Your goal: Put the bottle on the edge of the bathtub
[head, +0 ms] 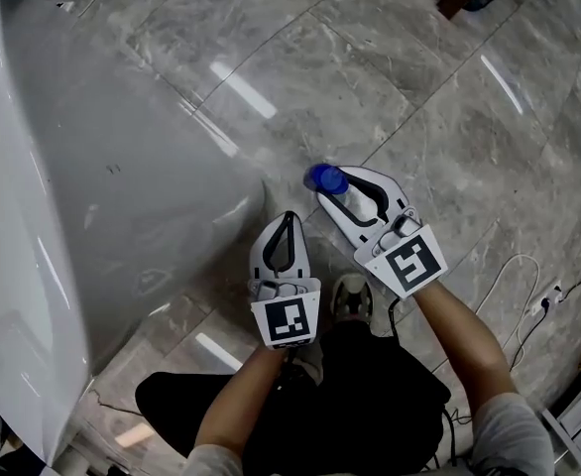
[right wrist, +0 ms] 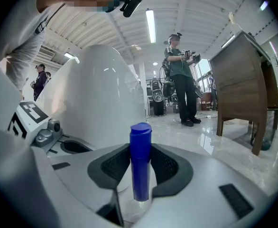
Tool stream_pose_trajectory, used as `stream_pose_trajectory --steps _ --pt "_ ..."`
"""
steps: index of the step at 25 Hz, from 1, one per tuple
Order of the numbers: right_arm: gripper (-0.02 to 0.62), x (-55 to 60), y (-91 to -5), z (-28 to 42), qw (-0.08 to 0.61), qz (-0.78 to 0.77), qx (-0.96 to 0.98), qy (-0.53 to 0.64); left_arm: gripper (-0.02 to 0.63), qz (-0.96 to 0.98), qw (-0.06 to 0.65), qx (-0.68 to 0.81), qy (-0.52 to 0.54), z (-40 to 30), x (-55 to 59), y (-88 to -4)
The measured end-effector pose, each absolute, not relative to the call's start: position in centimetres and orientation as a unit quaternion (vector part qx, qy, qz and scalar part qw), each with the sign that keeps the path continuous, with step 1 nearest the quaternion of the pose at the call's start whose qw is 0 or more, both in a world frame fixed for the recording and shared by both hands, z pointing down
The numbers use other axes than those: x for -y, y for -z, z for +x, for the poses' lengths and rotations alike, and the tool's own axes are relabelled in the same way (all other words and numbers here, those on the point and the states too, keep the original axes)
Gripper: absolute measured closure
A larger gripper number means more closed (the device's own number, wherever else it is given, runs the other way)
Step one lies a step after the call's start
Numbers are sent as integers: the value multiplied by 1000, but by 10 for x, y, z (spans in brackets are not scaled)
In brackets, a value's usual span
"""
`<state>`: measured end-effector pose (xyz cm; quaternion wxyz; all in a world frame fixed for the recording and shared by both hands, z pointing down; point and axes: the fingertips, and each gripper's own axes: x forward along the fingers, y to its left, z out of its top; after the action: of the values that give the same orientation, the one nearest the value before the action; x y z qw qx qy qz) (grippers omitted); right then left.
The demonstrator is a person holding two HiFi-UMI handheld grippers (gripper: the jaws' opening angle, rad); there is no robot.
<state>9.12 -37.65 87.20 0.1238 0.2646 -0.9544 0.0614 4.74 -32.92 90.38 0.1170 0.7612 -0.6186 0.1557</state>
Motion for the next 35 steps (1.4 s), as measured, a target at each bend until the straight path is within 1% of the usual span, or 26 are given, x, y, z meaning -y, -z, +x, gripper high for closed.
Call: stream_pose_trajectory --steps 3,8,11,18,29,35 --pt "453 383 -893 80 137 258 954 -62 595 755 128 625 -152 45 325 -919" --pt "453 395 -921 60 132 268 950 -88 595 747 143 625 -174 39 316 -940" --pt "453 396 -939 49 140 267 948 -99 595 741 155 626 -188 34 309 -950" --pt "453 397 -974 42 165 269 943 -103 595 734 164 629 -197 26 303 -961" --pt "453 370 -986 27 179 230 953 -76 595 734 172 624 -204 24 298 -970" --pt "453 363 -987 18 175 224 956 -75 595 734 172 624 -204 21 295 -970"
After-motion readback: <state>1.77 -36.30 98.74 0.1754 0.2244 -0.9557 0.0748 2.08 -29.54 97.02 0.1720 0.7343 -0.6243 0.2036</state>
